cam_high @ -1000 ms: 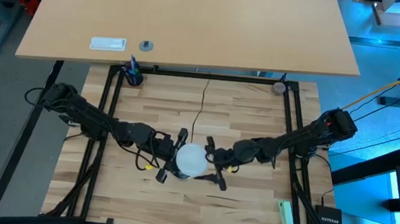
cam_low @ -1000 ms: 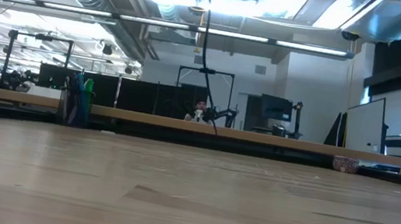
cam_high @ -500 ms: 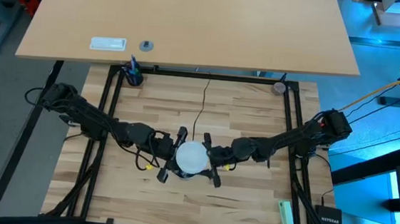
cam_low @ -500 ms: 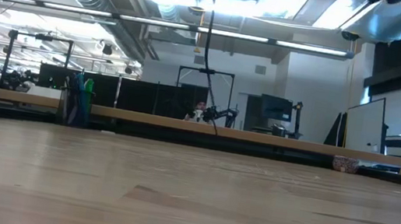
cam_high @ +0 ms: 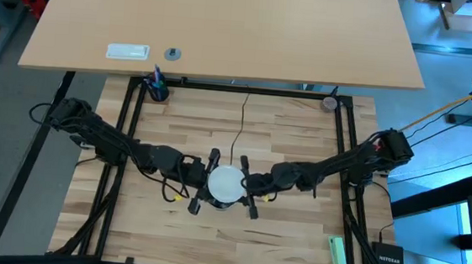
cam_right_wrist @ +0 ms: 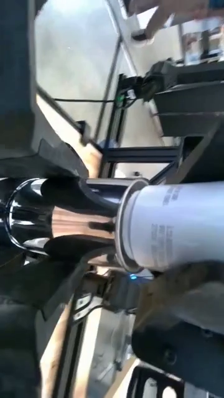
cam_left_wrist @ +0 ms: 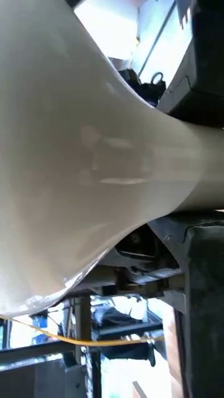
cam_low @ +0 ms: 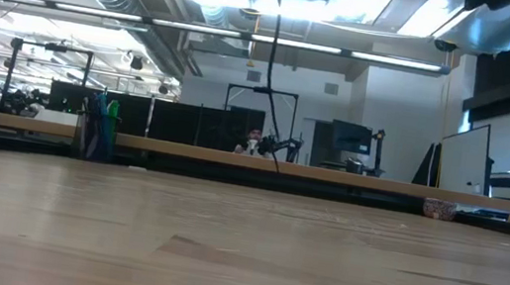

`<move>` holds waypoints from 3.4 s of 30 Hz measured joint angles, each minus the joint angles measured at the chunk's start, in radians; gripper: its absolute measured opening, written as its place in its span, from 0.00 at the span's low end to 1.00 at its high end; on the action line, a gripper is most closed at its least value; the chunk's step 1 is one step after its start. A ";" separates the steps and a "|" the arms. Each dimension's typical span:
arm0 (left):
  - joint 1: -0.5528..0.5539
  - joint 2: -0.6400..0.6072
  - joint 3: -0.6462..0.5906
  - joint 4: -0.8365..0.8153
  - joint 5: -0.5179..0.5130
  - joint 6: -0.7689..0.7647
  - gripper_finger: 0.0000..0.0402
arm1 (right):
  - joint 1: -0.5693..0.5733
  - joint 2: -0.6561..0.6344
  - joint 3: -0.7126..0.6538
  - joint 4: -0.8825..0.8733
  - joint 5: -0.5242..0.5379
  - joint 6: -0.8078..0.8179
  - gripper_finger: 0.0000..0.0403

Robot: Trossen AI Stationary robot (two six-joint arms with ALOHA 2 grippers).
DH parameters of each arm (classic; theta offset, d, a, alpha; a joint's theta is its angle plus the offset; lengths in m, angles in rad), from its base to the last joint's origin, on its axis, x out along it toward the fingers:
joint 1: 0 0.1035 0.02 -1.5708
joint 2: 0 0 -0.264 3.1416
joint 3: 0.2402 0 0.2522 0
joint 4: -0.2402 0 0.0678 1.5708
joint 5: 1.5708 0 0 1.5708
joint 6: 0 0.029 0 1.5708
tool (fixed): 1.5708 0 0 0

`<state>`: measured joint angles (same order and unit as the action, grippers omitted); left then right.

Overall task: Screw lightbulb
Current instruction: Remove the lightbulb from the lamp

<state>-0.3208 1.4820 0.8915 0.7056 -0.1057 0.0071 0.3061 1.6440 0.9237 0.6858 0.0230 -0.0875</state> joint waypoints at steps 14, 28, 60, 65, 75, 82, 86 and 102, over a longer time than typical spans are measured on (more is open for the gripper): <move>0.000 0.005 0.002 -0.085 -0.390 -0.009 0.34 | 0.004 -0.124 -0.002 -0.313 0.420 0.088 0.43; -0.014 0.062 0.012 -0.050 -0.682 -0.090 0.33 | 0.000 -0.090 -0.003 -0.299 0.591 0.108 0.46; -0.017 0.009 0.009 0.056 -0.072 -0.059 0.33 | -0.013 -0.086 0.069 -0.251 -0.112 0.138 0.69; -0.017 0.009 0.010 0.028 -0.107 -0.048 0.33 | -0.012 -0.085 0.079 -0.302 -0.005 0.104 0.45; -0.049 0.031 0.015 0.055 -0.578 -0.035 0.33 | 0.047 -0.127 0.080 -0.417 0.604 0.053 0.43; -0.069 0.166 0.131 0.072 -0.833 -0.011 0.33 | 0.041 -0.091 0.075 -0.356 0.794 -0.031 0.43; -0.099 0.172 0.157 0.061 -0.887 0.079 0.33 | 0.042 -0.093 0.077 -0.368 0.749 -0.055 0.43; -0.075 0.089 0.154 -0.025 -0.213 0.012 0.33 | 0.040 -0.264 0.082 -0.507 -0.069 0.140 0.95</move>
<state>-0.3957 1.5712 1.0454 0.6808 -0.3192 0.0190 0.3466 1.3799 1.0053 0.1789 -0.0456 0.0525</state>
